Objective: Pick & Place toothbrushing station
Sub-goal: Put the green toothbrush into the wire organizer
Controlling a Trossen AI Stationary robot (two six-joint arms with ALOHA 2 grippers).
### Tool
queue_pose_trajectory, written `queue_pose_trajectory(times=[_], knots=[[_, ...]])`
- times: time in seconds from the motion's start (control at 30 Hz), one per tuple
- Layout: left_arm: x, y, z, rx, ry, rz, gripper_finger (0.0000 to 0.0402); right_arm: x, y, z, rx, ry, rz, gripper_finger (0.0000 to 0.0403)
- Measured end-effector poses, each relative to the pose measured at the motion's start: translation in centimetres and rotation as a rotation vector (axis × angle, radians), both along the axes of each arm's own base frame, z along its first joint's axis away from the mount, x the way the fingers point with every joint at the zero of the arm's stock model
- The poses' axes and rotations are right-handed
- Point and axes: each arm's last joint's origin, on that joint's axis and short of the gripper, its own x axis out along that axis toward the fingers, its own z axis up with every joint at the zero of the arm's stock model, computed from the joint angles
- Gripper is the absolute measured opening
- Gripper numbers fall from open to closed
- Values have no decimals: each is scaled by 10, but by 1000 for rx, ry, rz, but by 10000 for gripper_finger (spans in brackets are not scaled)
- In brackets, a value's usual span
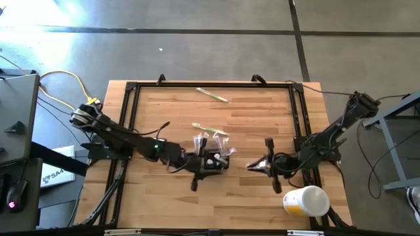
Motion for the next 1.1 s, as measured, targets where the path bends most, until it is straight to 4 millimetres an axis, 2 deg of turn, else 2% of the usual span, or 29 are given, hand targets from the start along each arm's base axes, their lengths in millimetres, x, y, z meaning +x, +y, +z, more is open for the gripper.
queue_pose_trajectory(times=[0.1,0.2,0.43,0.63,0.83,1.1], knots=[[-14,-7,10,15,4,-31,164,-3,-3,2,52,3,85,11],[-29,-13,19,39,23,-24,164,1,-8,-7,73,-6,142,11],[-58,-6,31,45,93,152,164,9,-30,-32,148,-152,191,11],[-68,8,28,23,139,199,164,20,-52,-55,169,-224,131,11],[-70,22,19,17,164,259,164,43,-59,-73,178,-205,99,11],[-83,45,1,-26,196,326,164,58,-67,-94,210,-154,13,11]])
